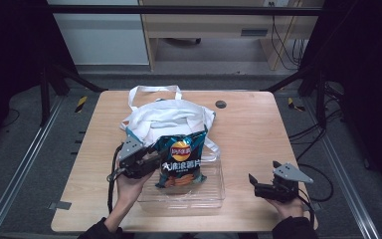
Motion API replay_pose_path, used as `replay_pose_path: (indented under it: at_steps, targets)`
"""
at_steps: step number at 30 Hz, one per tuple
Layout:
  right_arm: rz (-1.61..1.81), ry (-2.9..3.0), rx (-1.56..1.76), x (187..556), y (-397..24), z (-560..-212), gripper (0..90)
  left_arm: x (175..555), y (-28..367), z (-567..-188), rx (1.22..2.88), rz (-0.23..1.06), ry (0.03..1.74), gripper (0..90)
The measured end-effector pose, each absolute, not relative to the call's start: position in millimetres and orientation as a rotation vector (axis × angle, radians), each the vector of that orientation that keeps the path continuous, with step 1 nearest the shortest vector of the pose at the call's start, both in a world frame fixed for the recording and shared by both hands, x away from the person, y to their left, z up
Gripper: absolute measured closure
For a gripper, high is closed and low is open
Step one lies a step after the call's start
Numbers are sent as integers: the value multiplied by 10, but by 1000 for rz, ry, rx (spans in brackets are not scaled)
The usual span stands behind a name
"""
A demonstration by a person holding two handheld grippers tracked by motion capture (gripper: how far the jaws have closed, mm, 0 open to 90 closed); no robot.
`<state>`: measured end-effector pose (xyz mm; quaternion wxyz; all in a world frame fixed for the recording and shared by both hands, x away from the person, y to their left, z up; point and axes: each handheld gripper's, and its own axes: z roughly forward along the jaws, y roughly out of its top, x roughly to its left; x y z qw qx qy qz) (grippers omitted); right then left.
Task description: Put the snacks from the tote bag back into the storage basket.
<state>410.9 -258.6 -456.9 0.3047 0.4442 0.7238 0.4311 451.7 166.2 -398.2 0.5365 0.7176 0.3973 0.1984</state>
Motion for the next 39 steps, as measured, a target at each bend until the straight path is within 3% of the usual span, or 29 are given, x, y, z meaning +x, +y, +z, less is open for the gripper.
replay_pose_path:
  at_steps: [11,26,39]
  targets:
    - [1150,1914,1174,4101,-2586,-4559,48,4451,1658,-3965,1719,483,946,443]
    - [1151,1912,1168,4102,-2597,-4557,47,4325,1699,-3887,1714,512,922,414]
    - [1157,1902,1178,4094,-2603,-4549,46,4165,1992,-3874,1700,552,944,376]
